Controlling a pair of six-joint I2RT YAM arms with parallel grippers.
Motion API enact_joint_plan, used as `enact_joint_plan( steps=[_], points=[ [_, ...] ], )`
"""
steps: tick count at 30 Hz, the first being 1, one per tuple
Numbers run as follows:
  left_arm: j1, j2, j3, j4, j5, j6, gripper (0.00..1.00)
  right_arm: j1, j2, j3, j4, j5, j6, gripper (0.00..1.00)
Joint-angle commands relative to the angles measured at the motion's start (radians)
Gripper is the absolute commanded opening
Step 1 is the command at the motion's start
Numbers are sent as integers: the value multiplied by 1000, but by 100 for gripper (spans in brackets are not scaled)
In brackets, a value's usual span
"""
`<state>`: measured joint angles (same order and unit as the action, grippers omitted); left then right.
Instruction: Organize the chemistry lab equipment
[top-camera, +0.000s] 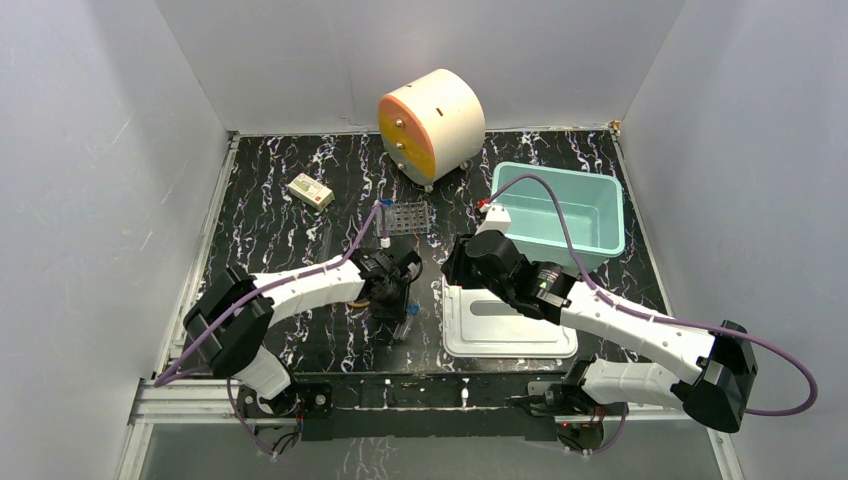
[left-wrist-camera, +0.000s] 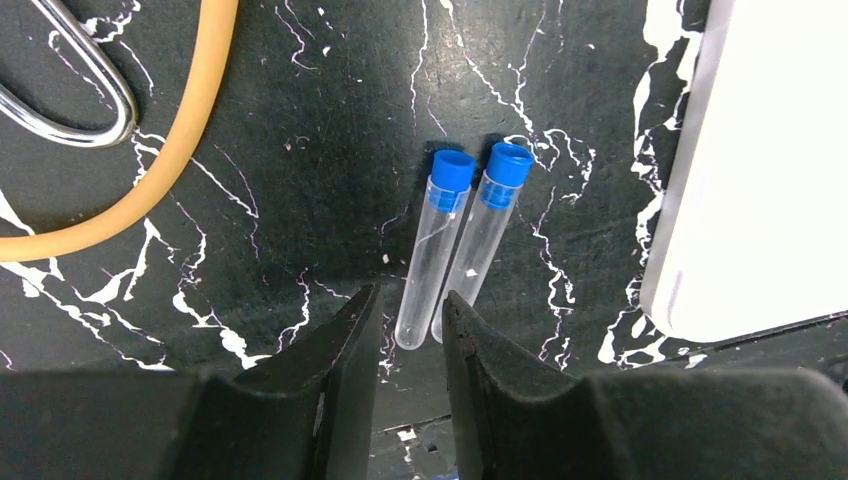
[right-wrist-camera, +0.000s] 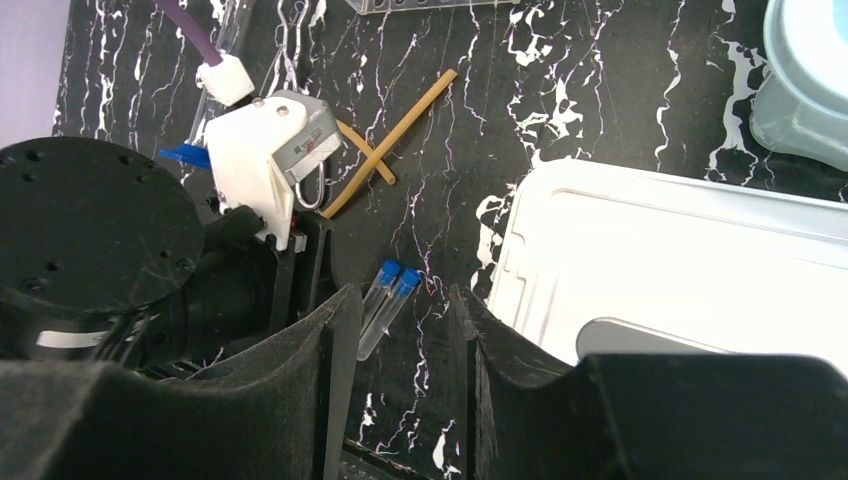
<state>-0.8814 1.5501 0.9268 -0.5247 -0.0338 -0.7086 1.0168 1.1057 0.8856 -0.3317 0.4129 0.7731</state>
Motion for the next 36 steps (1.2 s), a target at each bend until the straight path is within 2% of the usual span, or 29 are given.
enact_joint_plan(
  steps=[1,8,11,19,22,25,28,32,34,36],
  points=[
    [-5,13,21,-12,9,20,28,3,-36,0,42,26,15,46],
    [-4,43,19,-11,1,24,22,3,-47,-6,39,33,16,46],
    [-5,70,39,-9,27,37,22,3,-48,-10,37,32,20,46],
    [-6,135,37,-59,-15,57,23,3,-59,-17,36,45,32,46],
    [-6,154,37,-61,-19,63,16,3,-62,-20,42,38,36,47],
    [-4,146,45,-49,-33,63,6,1,-56,-15,75,-10,1,49],
    [-2,132,64,-27,-6,73,4,-10,-36,12,79,-61,-19,52],
    [33,84,96,-35,-39,71,4,-60,-18,38,95,-157,-7,54],
    [74,32,102,-22,-32,74,4,-138,-10,42,112,-261,27,54],
    [122,-36,96,16,1,100,4,-246,11,45,148,-439,62,54]
  ],
)
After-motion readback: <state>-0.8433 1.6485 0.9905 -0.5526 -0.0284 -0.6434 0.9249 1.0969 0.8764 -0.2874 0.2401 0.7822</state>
